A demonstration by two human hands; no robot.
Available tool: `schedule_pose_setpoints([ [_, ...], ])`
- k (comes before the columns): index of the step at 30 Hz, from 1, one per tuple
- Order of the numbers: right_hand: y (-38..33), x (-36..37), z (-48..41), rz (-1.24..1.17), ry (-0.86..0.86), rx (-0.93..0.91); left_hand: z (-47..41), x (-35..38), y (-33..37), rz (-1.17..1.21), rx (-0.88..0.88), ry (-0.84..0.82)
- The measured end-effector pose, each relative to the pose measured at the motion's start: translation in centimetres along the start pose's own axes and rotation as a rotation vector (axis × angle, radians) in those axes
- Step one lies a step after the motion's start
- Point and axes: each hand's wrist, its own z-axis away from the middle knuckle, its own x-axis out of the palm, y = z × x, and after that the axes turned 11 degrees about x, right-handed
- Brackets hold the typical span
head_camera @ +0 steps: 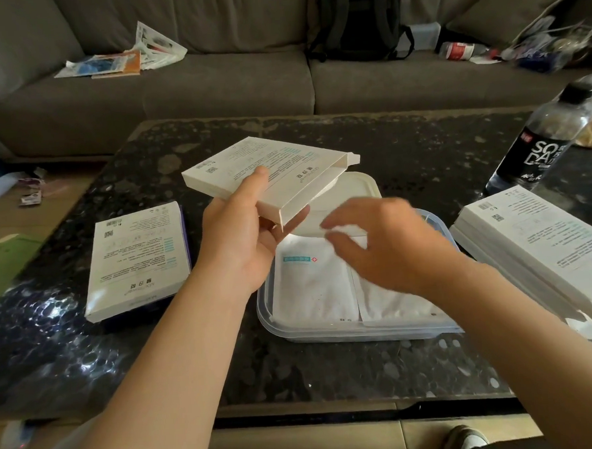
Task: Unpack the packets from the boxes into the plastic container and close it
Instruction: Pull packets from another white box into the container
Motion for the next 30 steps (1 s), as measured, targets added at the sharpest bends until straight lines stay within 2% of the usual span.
schedule_pose_setpoints([
  [2,0.0,-0.4,-0.3,-0.012,0.316,-0.112,0.0,0.1,0.1,0.014,0.001,-0.014],
  [3,-0.1,-0.3,-0.3,-0.005,0.411,-0.145,0.1,0.2,0.2,0.018,0.002,-0.021],
  [5,-0.2,0.2,-0.3,0.021,0.488,-0.193,0.3,0.4,0.1,0.024,-0.005,-0.030],
  [9,-0.3,0.8,-0.2,0.075,0.445,-0.252,0.7,0.5,0.1,0.041,-0.031,-0.059],
  [16,-0.7,1.7,0.0,0.156,0.336,-0.167,1.0,0.6,-0.1,-0.012,0.021,-0.077],
  [27,-0.9,1.6,-0.3,0.113,0.570,-0.186,0.4,0.3,-0.3,-0.066,0.032,-0.032],
  [30,-0.8,1.5,0.1,0.092,0.529,-0.192,0.0,-0.2,0.1,-0.061,0.043,0.001],
])
